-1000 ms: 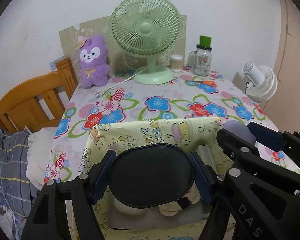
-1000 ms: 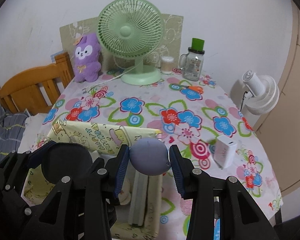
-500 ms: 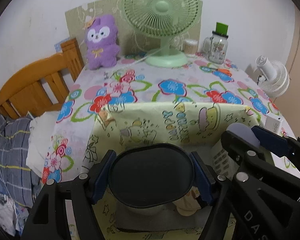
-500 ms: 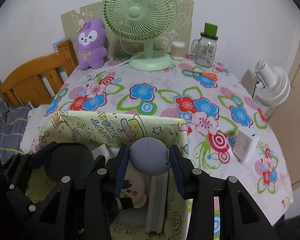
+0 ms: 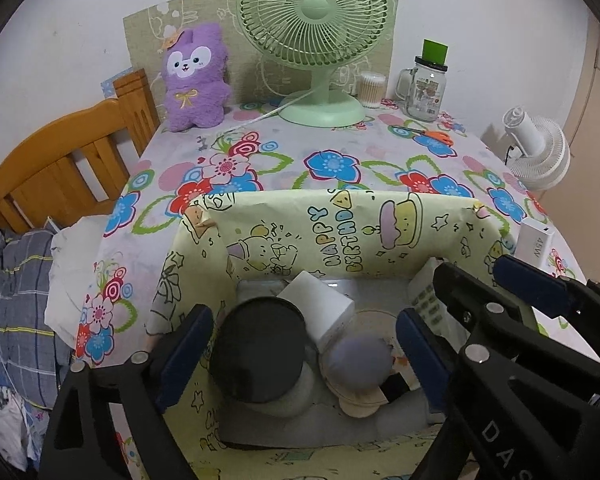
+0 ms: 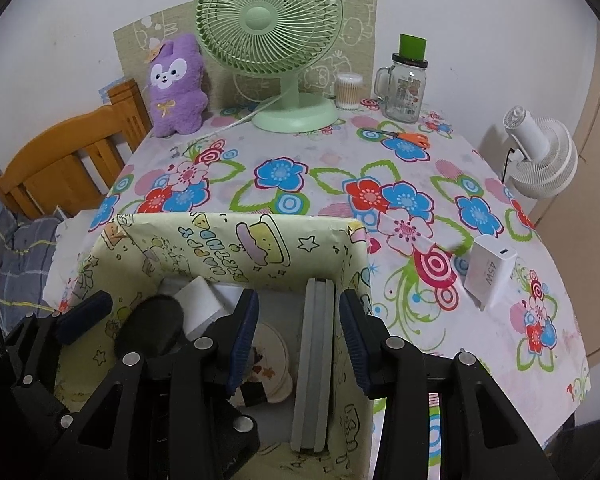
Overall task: Organize rigid objects
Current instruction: 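Lower both held objects into the yellow box and open both tools, then withdraw both open tools up and away from the yellow box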
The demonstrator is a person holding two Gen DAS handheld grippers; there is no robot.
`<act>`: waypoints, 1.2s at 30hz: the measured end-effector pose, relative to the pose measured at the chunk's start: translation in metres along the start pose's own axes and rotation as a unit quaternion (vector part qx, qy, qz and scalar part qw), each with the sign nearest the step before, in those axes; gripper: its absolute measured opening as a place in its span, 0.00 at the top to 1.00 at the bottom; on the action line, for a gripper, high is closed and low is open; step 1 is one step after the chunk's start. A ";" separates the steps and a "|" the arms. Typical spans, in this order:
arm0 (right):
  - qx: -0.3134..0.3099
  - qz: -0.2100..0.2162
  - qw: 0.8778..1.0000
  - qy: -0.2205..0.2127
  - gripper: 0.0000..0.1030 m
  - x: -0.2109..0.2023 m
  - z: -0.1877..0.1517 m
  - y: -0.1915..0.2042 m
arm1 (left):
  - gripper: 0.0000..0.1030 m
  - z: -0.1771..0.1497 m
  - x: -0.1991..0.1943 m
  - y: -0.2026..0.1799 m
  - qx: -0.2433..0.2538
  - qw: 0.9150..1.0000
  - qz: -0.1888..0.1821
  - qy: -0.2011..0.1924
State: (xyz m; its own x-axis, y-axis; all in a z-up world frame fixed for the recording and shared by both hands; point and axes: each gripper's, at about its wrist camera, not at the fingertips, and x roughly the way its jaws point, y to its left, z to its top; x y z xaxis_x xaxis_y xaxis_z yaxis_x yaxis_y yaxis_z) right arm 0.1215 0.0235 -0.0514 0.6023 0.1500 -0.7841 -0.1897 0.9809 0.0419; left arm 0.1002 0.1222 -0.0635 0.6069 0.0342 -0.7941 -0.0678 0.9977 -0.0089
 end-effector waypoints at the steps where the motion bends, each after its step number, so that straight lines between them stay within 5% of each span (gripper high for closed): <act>1: 0.001 0.003 1.000 0.001 0.54 -0.001 -0.001 -0.001 | 0.06 0.000 -0.002 -0.001 0.000 1.000 0.002 -0.001; 9: -0.001 0.015 1.000 -0.010 0.51 -0.018 -0.007 -0.003 | 0.05 -0.005 -0.017 -0.005 -0.002 1.000 0.006 -0.012; 12: -0.001 0.007 1.000 -0.018 0.38 -0.026 -0.008 -0.004 | 0.05 -0.006 -0.023 -0.007 -0.003 1.000 0.006 -0.020; 27: 0.005 -0.004 0.999 -0.050 0.21 -0.060 -0.019 -0.022 | 0.03 -0.015 -0.053 -0.027 0.010 0.999 0.004 -0.050; 36: 0.014 -0.009 0.998 -0.064 0.20 -0.078 -0.025 -0.037 | 0.03 -0.016 -0.067 -0.044 0.025 0.998 -0.005 -0.063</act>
State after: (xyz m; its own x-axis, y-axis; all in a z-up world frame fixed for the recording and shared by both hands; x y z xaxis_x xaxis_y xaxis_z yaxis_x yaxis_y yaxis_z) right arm 0.0626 -0.0275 -0.0073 0.7002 0.1454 -0.6990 -0.1577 0.9864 0.0472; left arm 0.0494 0.0751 -0.0198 0.7026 0.0289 -0.7110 -0.0246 0.9996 0.0163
